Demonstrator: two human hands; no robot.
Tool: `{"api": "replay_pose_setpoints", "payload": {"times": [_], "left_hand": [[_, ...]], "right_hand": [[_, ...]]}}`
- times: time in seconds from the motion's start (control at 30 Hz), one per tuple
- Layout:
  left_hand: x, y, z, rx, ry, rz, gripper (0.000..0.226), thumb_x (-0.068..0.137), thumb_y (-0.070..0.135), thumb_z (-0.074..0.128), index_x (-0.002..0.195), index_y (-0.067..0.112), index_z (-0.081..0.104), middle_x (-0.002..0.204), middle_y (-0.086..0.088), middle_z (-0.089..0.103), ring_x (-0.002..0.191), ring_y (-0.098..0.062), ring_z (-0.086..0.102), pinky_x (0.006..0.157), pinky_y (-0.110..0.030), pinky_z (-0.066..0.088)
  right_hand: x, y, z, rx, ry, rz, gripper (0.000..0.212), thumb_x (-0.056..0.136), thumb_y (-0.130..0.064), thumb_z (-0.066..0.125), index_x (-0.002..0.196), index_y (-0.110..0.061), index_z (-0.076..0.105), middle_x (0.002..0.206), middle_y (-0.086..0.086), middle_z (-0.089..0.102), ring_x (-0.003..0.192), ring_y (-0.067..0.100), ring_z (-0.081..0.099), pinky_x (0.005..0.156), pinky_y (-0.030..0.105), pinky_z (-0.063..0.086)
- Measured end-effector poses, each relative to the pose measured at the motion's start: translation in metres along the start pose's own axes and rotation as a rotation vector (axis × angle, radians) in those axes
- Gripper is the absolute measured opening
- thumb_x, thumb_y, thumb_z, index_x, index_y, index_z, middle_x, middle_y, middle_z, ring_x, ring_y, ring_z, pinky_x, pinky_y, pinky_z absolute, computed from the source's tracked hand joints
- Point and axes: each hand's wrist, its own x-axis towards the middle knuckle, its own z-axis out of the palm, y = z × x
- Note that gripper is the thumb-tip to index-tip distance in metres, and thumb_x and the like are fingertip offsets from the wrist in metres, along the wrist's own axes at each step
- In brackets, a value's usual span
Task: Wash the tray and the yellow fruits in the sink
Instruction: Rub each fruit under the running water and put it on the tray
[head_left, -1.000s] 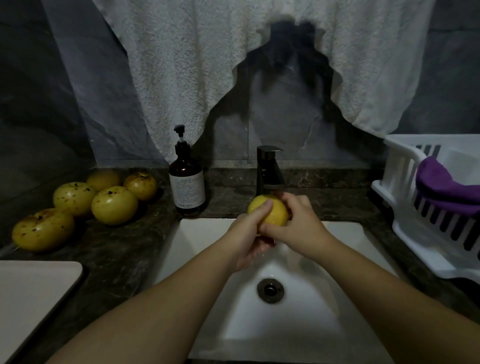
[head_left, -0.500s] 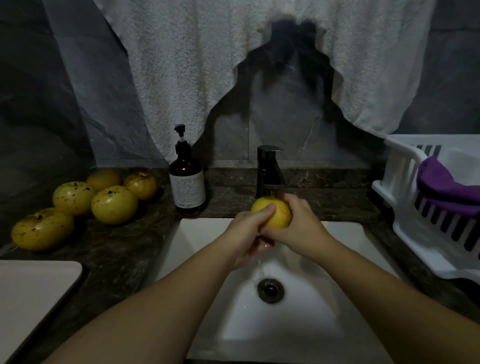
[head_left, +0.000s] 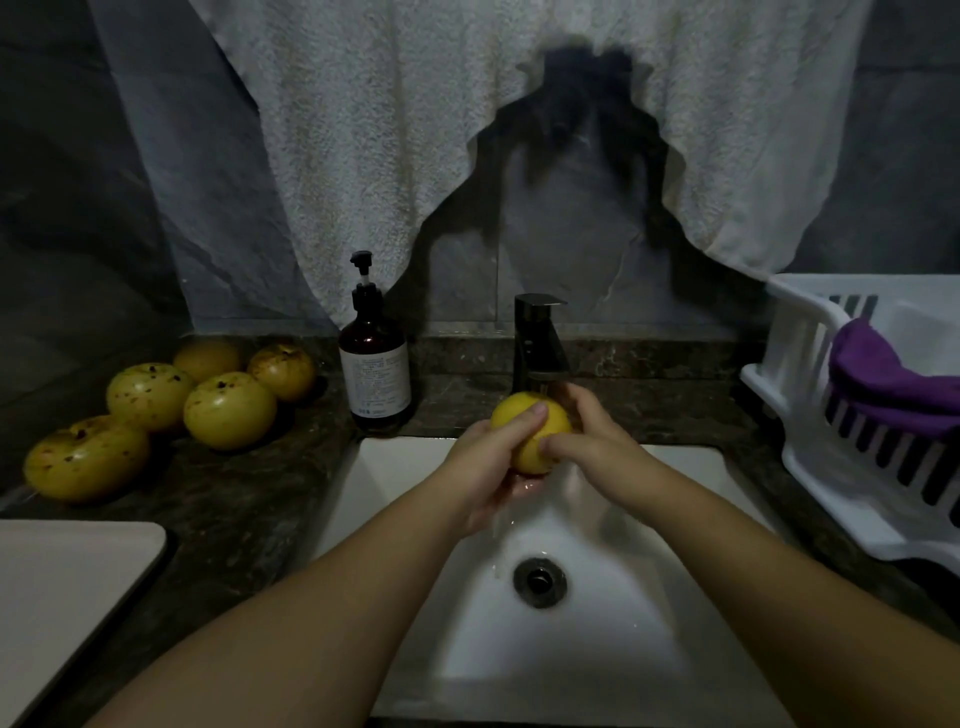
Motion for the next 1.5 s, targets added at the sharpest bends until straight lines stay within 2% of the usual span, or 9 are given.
{"api": "replay_pose_setpoints", "payload": {"times": [0.13, 0.4, 0.73, 0.9, 0.97, 1.07, 1.17, 1.33, 1.5], "left_hand": [[0.001, 0.002, 0.001, 0.032, 0.057, 0.027, 0.041, 0.087, 0.039, 0.081, 0.117, 0.015, 0.065, 0.098, -0.006, 0.078, 0.077, -0.015, 0.074, 0.060, -0.025, 0.059], [-0.001, -0.002, 0.003, 0.106, 0.028, 0.058, 0.043, 0.089, 0.031, 0.081, 0.125, 0.022, 0.059, 0.122, -0.012, 0.071, 0.096, -0.021, 0.070, 0.073, -0.030, 0.056], [0.001, -0.008, -0.001, 0.149, 0.009, 0.058, 0.068, 0.085, 0.029, 0.085, 0.138, 0.036, 0.042, 0.132, -0.005, 0.056, 0.110, -0.032, 0.070, 0.084, -0.039, 0.057], [-0.002, -0.008, -0.007, 0.249, -0.019, 0.001, 0.057, 0.084, 0.029, 0.085, 0.130, 0.033, 0.051, 0.130, -0.006, 0.059, 0.111, -0.030, 0.069, 0.087, -0.042, 0.060], [-0.003, -0.010, -0.008, 0.277, -0.030, -0.041, 0.058, 0.081, 0.032, 0.086, 0.128, 0.031, 0.051, 0.128, -0.008, 0.061, 0.109, -0.031, 0.070, 0.086, -0.042, 0.059], [-0.003, -0.012, -0.010, 0.309, -0.050, -0.084, 0.068, 0.069, 0.034, 0.087, 0.127, 0.028, 0.052, 0.123, -0.009, 0.064, 0.101, -0.029, 0.071, 0.082, -0.042, 0.057], [-0.004, -0.011, -0.011, 0.270, -0.093, -0.092, 0.062, 0.075, 0.028, 0.085, 0.129, 0.025, 0.053, 0.122, -0.011, 0.065, 0.097, -0.026, 0.072, 0.072, -0.039, 0.060], [-0.010, -0.006, -0.011, 0.353, -0.110, -0.109, 0.071, 0.066, 0.044, 0.083, 0.129, 0.029, 0.054, 0.114, -0.008, 0.067, 0.081, -0.021, 0.074, 0.076, -0.041, 0.059], [-0.014, 0.012, -0.017, 0.511, -0.006, -0.063, 0.067, 0.078, 0.077, 0.066, 0.132, 0.038, 0.055, 0.135, 0.003, 0.061, 0.119, -0.025, 0.061, 0.100, -0.047, 0.048]], "right_hand": [[-0.001, -0.029, -0.016, -0.063, 0.151, -0.087, 0.092, 0.072, -0.041, 0.053, 0.159, -0.035, 0.024, 0.162, -0.004, 0.023, 0.140, 0.017, 0.033, 0.103, 0.030, 0.033], [0.015, -0.069, -0.028, -0.516, 0.093, -0.252, 0.067, 0.093, -0.028, 0.050, 0.155, -0.042, 0.030, 0.170, -0.011, 0.007, 0.156, 0.017, 0.005, 0.123, 0.042, 0.014], [0.008, -0.070, -0.034, -0.573, 0.054, -0.237, 0.065, 0.094, -0.026, 0.051, 0.156, -0.036, 0.033, 0.166, -0.007, 0.021, 0.150, 0.019, 0.023, 0.121, 0.040, 0.027], [-0.024, -0.029, -0.029, -0.351, 0.358, -0.396, 0.039, 0.083, -0.018, 0.052, 0.119, -0.030, 0.061, 0.115, -0.011, 0.051, 0.100, -0.001, 0.050, 0.085, 0.010, 0.040], [-0.033, -0.007, -0.027, -0.359, 0.280, -0.390, 0.032, 0.084, -0.014, 0.058, 0.109, -0.034, 0.060, 0.107, -0.013, 0.050, 0.098, 0.002, 0.054, 0.076, 0.004, 0.036], [-0.033, 0.011, -0.024, -0.433, -0.058, -0.239, 0.071, 0.082, -0.028, 0.076, 0.143, -0.043, 0.042, 0.138, -0.014, 0.037, 0.128, 0.007, 0.044, 0.094, 0.015, 0.037], [-0.027, 0.017, -0.015, -0.497, -0.217, -0.178, 0.112, 0.068, -0.052, 0.086, 0.155, -0.049, 0.014, 0.151, -0.019, 0.021, 0.130, 0.007, 0.038, 0.098, 0.020, 0.039], [-0.024, 0.022, -0.006, -0.521, -0.107, -0.201, 0.110, 0.059, -0.054, 0.088, 0.151, -0.039, 0.030, 0.144, -0.004, 0.037, 0.115, 0.008, 0.048, 0.084, 0.016, 0.039], [-0.030, 0.023, -0.009, -0.461, 0.051, -0.150, 0.100, 0.063, -0.049, 0.091, 0.143, -0.038, 0.033, 0.136, -0.007, 0.037, 0.109, 0.010, 0.047, 0.084, 0.025, 0.040]]}}
